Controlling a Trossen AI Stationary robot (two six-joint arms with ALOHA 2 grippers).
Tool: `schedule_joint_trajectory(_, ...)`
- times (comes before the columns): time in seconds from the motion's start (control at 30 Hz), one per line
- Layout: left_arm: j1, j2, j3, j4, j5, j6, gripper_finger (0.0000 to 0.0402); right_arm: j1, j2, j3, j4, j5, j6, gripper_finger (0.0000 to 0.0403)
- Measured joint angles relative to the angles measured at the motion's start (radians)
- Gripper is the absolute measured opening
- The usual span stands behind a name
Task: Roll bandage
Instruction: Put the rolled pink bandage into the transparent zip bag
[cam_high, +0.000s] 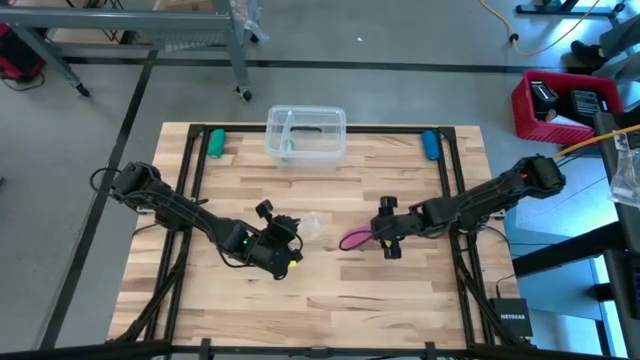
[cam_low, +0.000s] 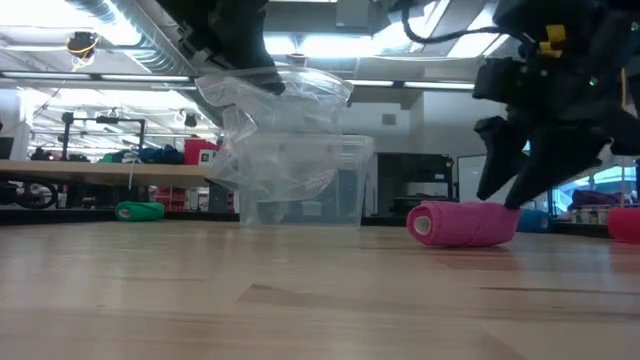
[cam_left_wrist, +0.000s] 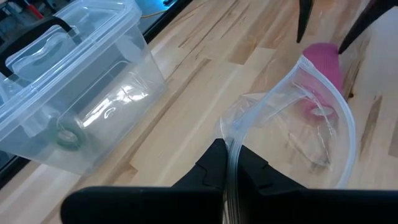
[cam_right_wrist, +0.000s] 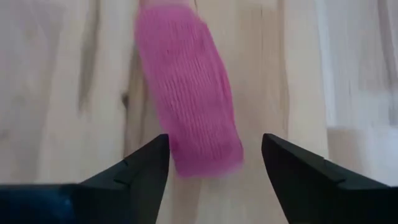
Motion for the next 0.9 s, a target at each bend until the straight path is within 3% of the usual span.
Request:
schedule_joint_trajectory(0.17, 0.0, 0.0, 0.0, 0.0, 0.0, 0.002, 0.0001, 0.001, 0.0, -0.001, 0.172, -0.086, -0.027, 0.0249)
schedule_joint_trajectory(0.37, 0.0, 0.001, 0.0, 0.0, 0.0, 0.002, 0.0001, 0.001, 0.034, 0.006, 0.345, -0.101, -0.029, 0.0248)
schedule_joint_trajectory(0.53, 0.0, 0.001, 0.0, 0.0, 0.007, 0.003, 0.0001, 0.001, 0.151, 0.107, 0.273, -0.156, -0.06, 0.0251)
schedule_joint_trajectory(0.9, 0.0, 0.001, 0.0, 0.0, 0.008, 0.011, 0.0001, -0.055, 0.402, 0.356, -0.053, -0.129, -0.177, 0.0293)
